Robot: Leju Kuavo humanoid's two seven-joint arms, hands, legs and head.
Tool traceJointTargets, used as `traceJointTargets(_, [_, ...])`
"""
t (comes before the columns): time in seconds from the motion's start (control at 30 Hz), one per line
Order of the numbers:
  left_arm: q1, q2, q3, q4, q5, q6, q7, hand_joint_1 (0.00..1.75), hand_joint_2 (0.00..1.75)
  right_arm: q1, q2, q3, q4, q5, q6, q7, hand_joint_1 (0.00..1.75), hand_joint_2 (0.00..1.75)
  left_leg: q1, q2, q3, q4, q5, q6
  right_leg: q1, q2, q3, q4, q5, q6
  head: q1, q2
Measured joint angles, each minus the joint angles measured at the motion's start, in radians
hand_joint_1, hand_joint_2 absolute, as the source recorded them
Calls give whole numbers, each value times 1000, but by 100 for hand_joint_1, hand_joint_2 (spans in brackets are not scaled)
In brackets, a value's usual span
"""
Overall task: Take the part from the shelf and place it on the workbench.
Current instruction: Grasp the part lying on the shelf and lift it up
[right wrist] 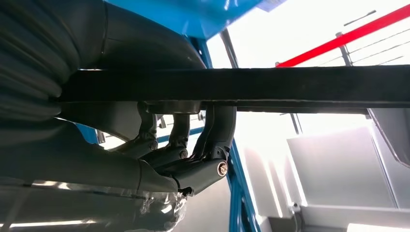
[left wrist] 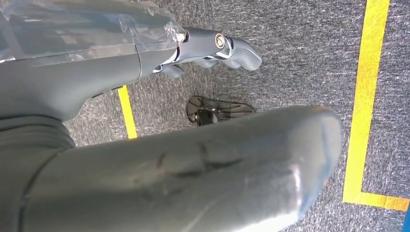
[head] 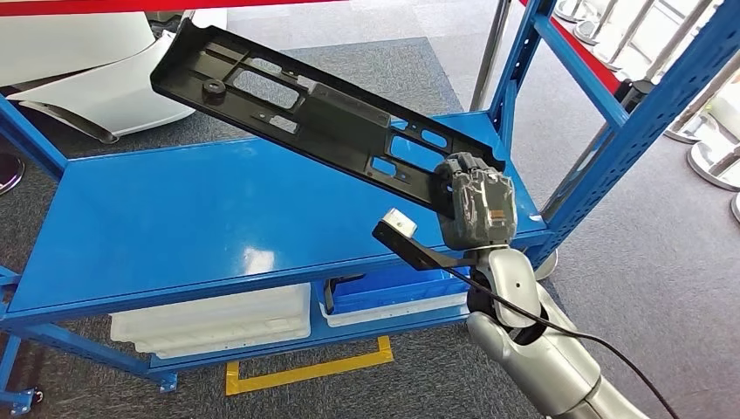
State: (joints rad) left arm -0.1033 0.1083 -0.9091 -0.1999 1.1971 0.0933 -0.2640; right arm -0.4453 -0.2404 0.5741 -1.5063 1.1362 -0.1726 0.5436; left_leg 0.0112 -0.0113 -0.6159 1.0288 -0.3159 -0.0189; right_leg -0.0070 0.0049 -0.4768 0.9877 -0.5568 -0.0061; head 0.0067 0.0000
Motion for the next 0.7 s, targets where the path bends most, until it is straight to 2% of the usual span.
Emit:
traceJointTargets(0.13, [0,0,0,0,-2,1,-4,0,0,0,-18,0,-75,0,4,0,175,175,0,0,0,0,0,0,0,0,0,0,0,0,1,0])
traceJointTargets(0.27, [0,0,0,0,-9,-13,-14,0,175,-1,-33,0,-139,4,8,-1,175,175,0,0,0,0,0,0,0,0,0,0,0,0,2,0])
traceJointTargets(0.7, [0,0,0,0,-3,-45,4,0,175,-3,-49,7,-208,-31,17,-18,175,175,0,0,0,0,0,0,0,0,0,0,0,0,0,0])
